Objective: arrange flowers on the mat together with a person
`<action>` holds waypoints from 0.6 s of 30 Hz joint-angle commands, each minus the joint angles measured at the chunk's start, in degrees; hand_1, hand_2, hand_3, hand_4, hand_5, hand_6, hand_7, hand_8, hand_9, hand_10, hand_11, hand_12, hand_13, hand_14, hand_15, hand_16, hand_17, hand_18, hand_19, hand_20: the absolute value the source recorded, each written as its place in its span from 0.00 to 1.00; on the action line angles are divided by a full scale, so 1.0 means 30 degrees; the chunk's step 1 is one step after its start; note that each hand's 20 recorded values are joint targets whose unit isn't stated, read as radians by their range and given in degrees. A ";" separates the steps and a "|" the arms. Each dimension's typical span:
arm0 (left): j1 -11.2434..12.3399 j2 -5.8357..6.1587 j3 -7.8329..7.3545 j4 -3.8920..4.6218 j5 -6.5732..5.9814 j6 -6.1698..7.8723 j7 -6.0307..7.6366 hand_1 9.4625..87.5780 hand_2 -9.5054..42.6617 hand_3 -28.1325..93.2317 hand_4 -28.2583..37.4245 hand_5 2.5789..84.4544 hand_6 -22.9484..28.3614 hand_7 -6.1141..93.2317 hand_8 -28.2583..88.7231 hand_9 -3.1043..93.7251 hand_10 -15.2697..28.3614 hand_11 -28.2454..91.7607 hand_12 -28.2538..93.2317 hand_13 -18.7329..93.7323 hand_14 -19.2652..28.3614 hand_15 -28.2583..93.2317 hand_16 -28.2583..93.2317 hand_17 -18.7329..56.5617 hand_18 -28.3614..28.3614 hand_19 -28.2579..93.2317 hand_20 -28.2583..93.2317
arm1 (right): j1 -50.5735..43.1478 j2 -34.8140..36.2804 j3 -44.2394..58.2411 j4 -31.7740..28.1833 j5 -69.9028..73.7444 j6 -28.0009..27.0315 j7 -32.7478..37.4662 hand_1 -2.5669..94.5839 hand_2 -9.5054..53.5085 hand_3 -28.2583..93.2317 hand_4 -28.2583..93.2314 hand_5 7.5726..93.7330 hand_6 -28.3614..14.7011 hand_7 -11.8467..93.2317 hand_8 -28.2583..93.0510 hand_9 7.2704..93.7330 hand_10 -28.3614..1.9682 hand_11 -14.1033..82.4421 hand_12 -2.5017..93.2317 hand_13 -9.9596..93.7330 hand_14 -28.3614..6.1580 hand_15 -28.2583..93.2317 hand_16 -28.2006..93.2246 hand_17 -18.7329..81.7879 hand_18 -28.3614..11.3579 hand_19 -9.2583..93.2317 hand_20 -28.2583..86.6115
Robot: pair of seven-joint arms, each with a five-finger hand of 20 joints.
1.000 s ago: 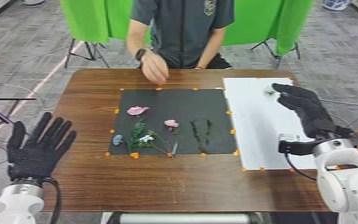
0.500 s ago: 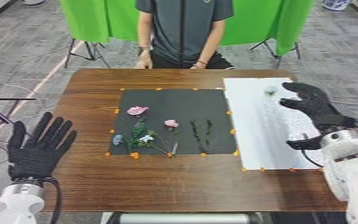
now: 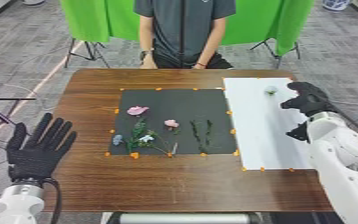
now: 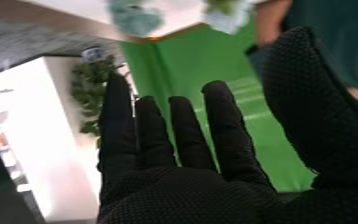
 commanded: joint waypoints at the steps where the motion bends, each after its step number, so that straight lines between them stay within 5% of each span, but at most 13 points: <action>1: -0.0574 0.0469 0.0400 0.0320 0.0419 -0.0221 -0.0458 0.19 0.46 0.79 0.00 0.47 0.59 0.15 0.16 0.42 0.71 0.38 0.29 0.43 0.71 0.41 0.18 0.18 0.73 0.47 0.33 | 0.1768 0.0872 -0.1105 0.1656 -0.0092 0.0219 0.1392 0.43 0.00 0.90 0.00 0.30 0.56 0.28 0.13 0.23 0.51 0.22 0.12 0.31 0.49 0.41 0.22 0.34 0.37 0.58 0.28; 9: -0.0768 0.0491 0.0681 0.0389 0.0319 -0.0251 -0.0345 0.18 0.45 0.79 0.00 0.47 0.59 0.15 0.16 0.42 0.71 0.38 0.29 0.42 0.71 0.41 0.19 0.18 0.73 0.47 0.33 | 0.3641 0.1059 -0.3027 0.3946 0.0227 -0.2350 0.0953 0.46 0.00 0.89 0.00 0.30 0.58 0.29 0.13 0.23 0.51 0.23 0.12 0.35 0.50 0.43 0.24 0.36 0.31 0.69 0.31; 13: -0.0771 0.0503 0.0695 0.0375 0.0339 -0.0254 -0.0351 0.19 0.45 0.79 0.00 0.46 0.59 0.15 0.16 0.41 0.70 0.38 0.29 0.42 0.71 0.41 0.19 0.18 0.73 0.47 0.32 | 0.3612 0.1164 -0.3535 0.4156 -0.0174 -0.1878 0.1046 0.49 0.00 0.89 0.00 0.31 0.60 0.30 0.12 0.23 0.52 0.24 0.12 0.38 0.52 0.44 0.25 0.39 0.30 0.73 0.33; 18: -0.0844 0.0451 0.0691 0.0424 0.0311 -0.0208 -0.0410 0.19 0.45 0.79 0.00 0.46 0.59 0.15 0.16 0.41 0.70 0.38 0.29 0.42 0.71 0.41 0.19 0.18 0.73 0.46 0.33 | 0.2964 0.1222 -0.3982 0.4063 -0.1267 -0.0699 0.0970 0.55 0.00 0.88 0.00 0.46 0.64 0.38 0.09 0.42 0.51 0.34 0.20 0.50 0.57 0.59 0.34 0.44 0.32 0.83 0.42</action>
